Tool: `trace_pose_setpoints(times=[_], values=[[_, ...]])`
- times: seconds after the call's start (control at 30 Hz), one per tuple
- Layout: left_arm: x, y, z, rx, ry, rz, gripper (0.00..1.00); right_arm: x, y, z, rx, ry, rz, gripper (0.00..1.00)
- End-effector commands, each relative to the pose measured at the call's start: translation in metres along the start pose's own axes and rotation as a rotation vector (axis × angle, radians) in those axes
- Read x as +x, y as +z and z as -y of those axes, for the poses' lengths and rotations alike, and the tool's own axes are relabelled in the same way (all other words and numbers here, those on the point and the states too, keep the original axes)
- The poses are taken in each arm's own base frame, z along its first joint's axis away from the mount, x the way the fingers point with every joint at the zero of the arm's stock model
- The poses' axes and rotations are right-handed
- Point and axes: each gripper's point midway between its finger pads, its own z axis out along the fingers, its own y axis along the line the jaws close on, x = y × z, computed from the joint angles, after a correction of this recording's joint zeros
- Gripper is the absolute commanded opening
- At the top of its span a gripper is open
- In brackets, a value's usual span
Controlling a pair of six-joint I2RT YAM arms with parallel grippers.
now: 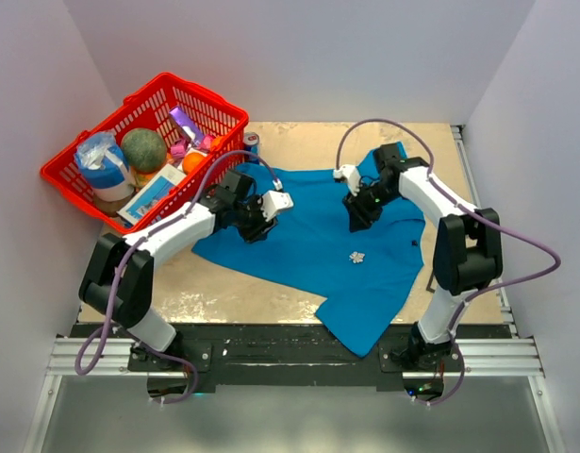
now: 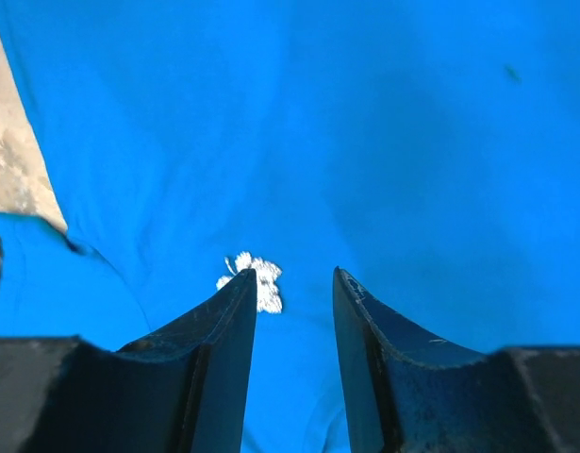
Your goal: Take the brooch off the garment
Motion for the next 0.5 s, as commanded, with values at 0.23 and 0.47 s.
trace_pose_setpoints(times=[0.23,0.47], values=[[0.015,0.004,-0.008,-0.014,-0.024,-0.07,0.45,0.035,0.028,0.002,0.006,-0.278,-0.129,0.47],[0.024,0.005,-0.014,-0.021,-0.027,-0.09,0.46,0.058,0.034,-0.008,0.011,-0.36,-0.18,0.55]])
